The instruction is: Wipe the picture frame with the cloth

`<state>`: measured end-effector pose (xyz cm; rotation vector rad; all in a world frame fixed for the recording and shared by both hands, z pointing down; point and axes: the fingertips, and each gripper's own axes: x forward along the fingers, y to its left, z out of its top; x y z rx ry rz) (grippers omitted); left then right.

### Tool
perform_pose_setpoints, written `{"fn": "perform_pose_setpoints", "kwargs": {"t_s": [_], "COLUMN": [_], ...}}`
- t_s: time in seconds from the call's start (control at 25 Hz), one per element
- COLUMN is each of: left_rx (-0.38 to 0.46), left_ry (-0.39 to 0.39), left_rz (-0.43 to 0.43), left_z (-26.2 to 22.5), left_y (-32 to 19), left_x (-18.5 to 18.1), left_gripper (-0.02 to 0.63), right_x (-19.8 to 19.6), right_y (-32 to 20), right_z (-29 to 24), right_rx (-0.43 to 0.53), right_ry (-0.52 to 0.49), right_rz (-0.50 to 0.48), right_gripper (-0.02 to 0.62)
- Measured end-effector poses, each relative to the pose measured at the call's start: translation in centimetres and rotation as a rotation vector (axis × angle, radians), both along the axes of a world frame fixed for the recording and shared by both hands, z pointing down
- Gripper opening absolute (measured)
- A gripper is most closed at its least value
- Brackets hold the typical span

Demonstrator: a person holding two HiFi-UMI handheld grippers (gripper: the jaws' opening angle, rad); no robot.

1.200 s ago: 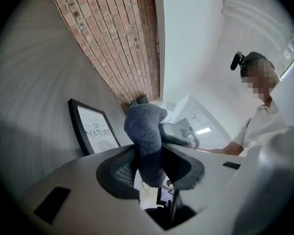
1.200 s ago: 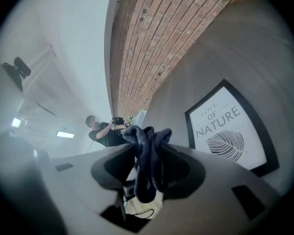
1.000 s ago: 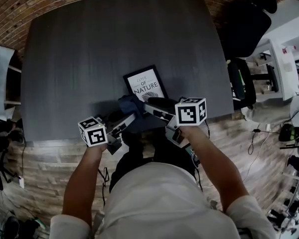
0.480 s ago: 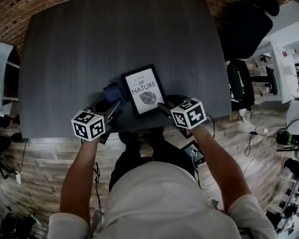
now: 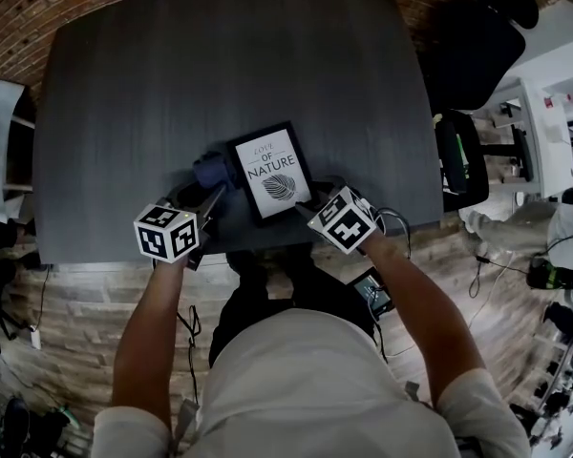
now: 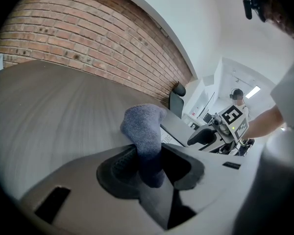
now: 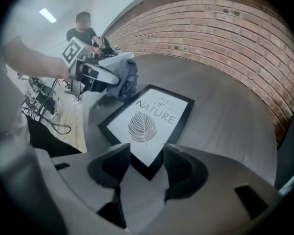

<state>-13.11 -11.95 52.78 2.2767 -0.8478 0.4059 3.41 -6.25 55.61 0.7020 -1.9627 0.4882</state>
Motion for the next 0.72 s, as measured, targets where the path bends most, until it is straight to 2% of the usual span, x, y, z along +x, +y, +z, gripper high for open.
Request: {"fn": "perform_pose_setpoints", "kwargs": {"t_s": [0.2,0.48,0.72], "left_rx": [-0.004,0.015,0.083], "left_ry": [-0.012,-0.055,-0.14], "left_rz": [0.006,-0.017,-0.06], "left_z": [0.3,0.5,0.2], "left_y": [0.1,-1.3,-4.9], "left_x": [0.1,-0.5,-0.6], "left_gripper": [0.137,0.137,0.132], "right_x": [0.3,0.0,0.0], "right_y": [0.8,0.3,0.2], "right_z": [1.0,1.2,1.3], "right_rx": [-0.066,-0.157,-0.176], "right_ry": [0.091,0.185,0.195], "right_rz": [-0.103,-0.111,-0.103], "right_gripper": [0.242,0.242,0.244]}}
